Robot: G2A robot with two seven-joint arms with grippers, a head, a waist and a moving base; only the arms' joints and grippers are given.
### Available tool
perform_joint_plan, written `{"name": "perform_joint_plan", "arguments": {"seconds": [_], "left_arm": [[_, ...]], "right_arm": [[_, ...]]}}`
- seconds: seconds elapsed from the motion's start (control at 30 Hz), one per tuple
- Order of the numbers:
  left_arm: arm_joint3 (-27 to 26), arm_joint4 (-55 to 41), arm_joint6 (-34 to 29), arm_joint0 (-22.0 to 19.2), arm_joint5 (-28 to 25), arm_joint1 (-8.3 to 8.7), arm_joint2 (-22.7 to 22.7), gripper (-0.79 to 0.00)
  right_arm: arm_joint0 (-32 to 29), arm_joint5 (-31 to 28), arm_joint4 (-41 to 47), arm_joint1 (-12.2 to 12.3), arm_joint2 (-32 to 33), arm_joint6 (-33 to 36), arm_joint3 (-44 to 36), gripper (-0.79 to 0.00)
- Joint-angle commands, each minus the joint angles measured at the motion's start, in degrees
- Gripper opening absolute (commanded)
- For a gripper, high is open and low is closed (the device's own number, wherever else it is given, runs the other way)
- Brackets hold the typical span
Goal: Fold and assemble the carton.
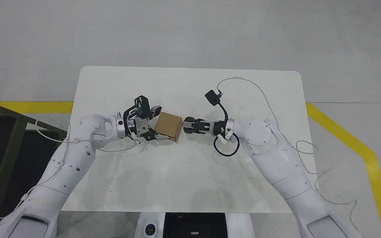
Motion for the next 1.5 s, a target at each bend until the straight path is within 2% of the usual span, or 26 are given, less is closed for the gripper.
{"name": "perform_joint_plan", "arguments": {"seconds": [0.0,0.1,0.13,0.17,0.2,0.33,0.57,0.8,0.93,1.23,1.47], "left_arm": [[-0.8,-2.8,-0.8,0.6,0.0,0.66,-1.2,0.000],[-2.1,-6.0,-2.2,1.7,0.0,1.73,-3.9,0.000],[-2.7,-7.2,-3.0,2.2,0.0,2.17,-5.1,0.000],[-3.2,-8.0,-3.6,2.5,0.0,2.45,-6.1,0.000],[-3.6,-8.8,-4.0,2.8,0.0,2.69,-6.9,0.000],[-4.9,-10.7,-5.8,3.5,1.4,3.29,-9.6,0.000],[-5.8,-13.2,-8.4,3.4,5.1,3.77,-12.8,0.000],[-5.6,-13.9,-9.7,1.8,6.7,4.09,-15.4,0.000],[-5.0,-14.7,-11.1,0.8,8.1,4.33,-17.1,0.000],[-4.7,-16.1,-14.4,-1.6,11.9,4.81,-20.4,0.000],[-4.4,-15.4,-15.0,-2.9,11.9,5.04,-21.6,0.000]], "right_arm": [[-0.9,-1.9,0.9,0.2,1.3,-0.7,-1.1,-0.680],[-2.1,-5.6,1.9,0.6,3.1,-1.6,-2.3,-0.508],[-2.6,-6.9,2.2,0.8,3.9,-1.9,-2.6,-0.422],[-2.9,-7.7,2.3,1.0,4.5,-2.2,-2.7,-0.237],[-3.3,-8.7,2.3,1.1,5.3,-2.6,-2.8,-0.009],[-4.7,-11.7,1.7,1.9,8.8,-4.7,-3.3,0.000],[-7.0,-16.8,-3.0,3.2,16.5,-12.5,-4.0,0.000],[-6.8,-22.1,-12.5,4.2,22.3,-21.9,-3.4,0.000],[-6.9,-24.1,-21.1,4.9,25.5,-26.4,-4.7,0.000],[-8.6,-23.8,-37.7,6.1,31.1,-35.6,-7.7,0.000],[-10.1,-22.6,-44.7,6.7,33.5,-40.1,-9.4,0.000]]}}
